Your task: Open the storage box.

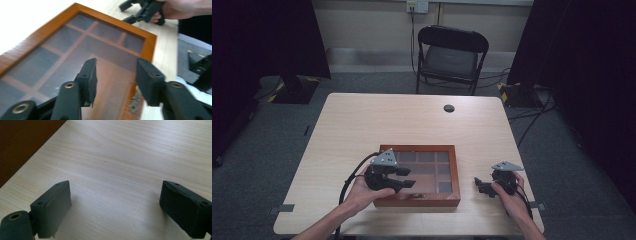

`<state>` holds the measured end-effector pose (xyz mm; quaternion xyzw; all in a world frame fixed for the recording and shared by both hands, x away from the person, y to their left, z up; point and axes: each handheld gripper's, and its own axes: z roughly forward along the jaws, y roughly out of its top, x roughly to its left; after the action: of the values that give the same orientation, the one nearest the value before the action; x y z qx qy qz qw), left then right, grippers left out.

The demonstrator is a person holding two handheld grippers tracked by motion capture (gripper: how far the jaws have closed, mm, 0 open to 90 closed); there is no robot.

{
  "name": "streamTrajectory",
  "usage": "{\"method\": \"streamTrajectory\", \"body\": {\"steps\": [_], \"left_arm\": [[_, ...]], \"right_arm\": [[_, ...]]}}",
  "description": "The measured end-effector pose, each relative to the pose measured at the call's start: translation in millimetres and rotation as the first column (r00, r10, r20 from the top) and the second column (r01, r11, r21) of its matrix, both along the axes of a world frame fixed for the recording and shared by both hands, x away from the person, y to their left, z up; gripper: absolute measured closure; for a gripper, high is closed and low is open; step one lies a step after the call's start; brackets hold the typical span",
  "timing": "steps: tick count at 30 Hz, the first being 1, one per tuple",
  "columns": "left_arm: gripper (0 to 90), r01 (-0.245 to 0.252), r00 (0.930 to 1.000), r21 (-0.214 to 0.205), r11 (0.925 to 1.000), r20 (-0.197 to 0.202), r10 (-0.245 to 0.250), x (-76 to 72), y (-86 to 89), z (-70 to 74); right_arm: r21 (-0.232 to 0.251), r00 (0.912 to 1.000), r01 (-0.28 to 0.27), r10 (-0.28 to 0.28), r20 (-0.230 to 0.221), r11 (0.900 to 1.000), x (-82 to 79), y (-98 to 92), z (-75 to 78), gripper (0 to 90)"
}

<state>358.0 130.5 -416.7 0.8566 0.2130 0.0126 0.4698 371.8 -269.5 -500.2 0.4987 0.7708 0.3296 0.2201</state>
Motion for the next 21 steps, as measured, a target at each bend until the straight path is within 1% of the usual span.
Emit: {"method": "streamTrajectory", "body": {"steps": [1, 2, 3, 4, 5, 6, 7, 9, 10, 11, 12, 13, 14, 17, 18, 21], "left_arm": [[59.4, 0.012, 0.9999, 0.000, 0.9999, -0.008, -0.012, -1.1, -1.4, -0.2], [60.4, 0.012, 0.9999, 0.000, 0.9999, -0.008, -0.012, -1.1, -1.4, -0.2], [62.7, 0.029, 0.9994, -0.001, 0.9996, -0.018, -0.029, -2.3, -3.7, -1.6], [63.9, 0.029, 0.9994, -0.001, 0.9996, -0.018, -0.029, -2.3, -3.7, -1.6], [63.9, 0.042, 0.9989, -0.001, 0.9991, -0.021, -0.042, -3.0, -5.0, -2.9], [66.0, 0.062, 0.9976, 0.004, 0.9981, -0.030, -0.062, -3.9, -7.3, -5.1], [66.7, 0.062, 0.9976, 0.004, 0.9981, -0.030, -0.062, -3.9, -7.3, -5.1], [66.9, 0.091, 0.9948, 0.003, 0.9959, -0.047, -0.090, -4.7, -9.3, -7.6], [69.5, 0.106, 0.9937, 0.027, 0.9940, -0.039, -0.105, -6.8, -11.7, -9.7], [70.4, 0.106, 0.9937, 0.027, 0.9940, -0.039, -0.105, -6.8, -11.7, -9.7], [70.4, 0.119, 0.9921, 0.025, 0.9926, -0.045, -0.117, -7.1, -12.4, -10.8], [71.5, 0.129, 0.9903, 0.012, 0.9915, -0.053, -0.129, -7.5, -13.1, -11.6], [75.5, 0.138, 0.9895, 0.026, 0.9901, -0.045, -0.137, -8.6, -14.5, -11.6], [77.6, 0.143, 0.9882, 0.032, 0.9891, -0.058, -0.141, -7.3, -17.5, -14.5], [78.2, 0.145, 0.9882, 0.044, 0.9884, -0.056, -0.143, -7.3, -18.4, -14.8], [78.6, 0.153, 0.9867, 0.041, 0.9874, -0.062, -0.150, -7.3, -18.7, -15.8]], "right_arm": [[0.000, 1.0000, 0.000, 0.000, 0.000, 1.0000, 0.0, 0.0, 0.0, 9.8], [0.000, 1.0000, 0.000, 0.000, 0.000, 1.0000, 0.0, 0.0, 0.0, 9.8], [0.000, 1.0000, 0.000, 0.000, 0.000, 1.0000, 0.0, 0.0, 0.0, 9.8], [0.000, 1.0000, 0.000, 0.000, 0.000, 1.0000, 0.0, 0.0, 0.0, 9.8], [0.000, 1.0000, 0.000, 0.000, 0.000, 1.0000, 0.0, 0.0, 0.0, 9.8], [0.000, 1.0000, 0.000, 0.000, 0.000, 1.0000, 0.0, 0.0, 0.0, 9.8], [0.000, 1.0000, 0.000, 0.000, 0.000, 1.0000, 0.0, 0.0, 0.0, 9.8], [0.000, 1.0000, 0.000, 0.000, 0.001, 1.0000, 0.1, 0.0, 0.0, 9.8], [0.000, 1.0000, 0.000, 0.000, 0.000, 1.0000, 0.0, 0.0, 0.0, 9.8], [0.000, 1.0000, 0.000, 0.000, 0.000, 1.0000, 0.0, 0.0, 0.0, 9.8], [0.000, 1.0000, 0.000, 0.000, 0.000, 1.0000, 0.0, 0.0, 0.0, 9.8], [0.000, 1.0000, 0.000, 0.000, 0.000, 1.0000, 0.0, 0.0, 0.0, 9.8], [0.000, 1.0000, 0.000, 0.000, 0.001, 1.0000, 0.0, 0.0, 0.0, 9.8], [0.000, 1.0000, 0.000, 0.000, 0.000, 1.0000, 0.0, 0.0, 0.0, 9.8], [0.000, 1.0000, 0.000, 0.000, 0.000, 1.0000, 0.0, 0.0, 0.0, 9.8], [0.000, 1.0000, -0.001, 0.001, 0.001, 1.0000, 0.1, 0.0, 0.0, 9.8]]}}
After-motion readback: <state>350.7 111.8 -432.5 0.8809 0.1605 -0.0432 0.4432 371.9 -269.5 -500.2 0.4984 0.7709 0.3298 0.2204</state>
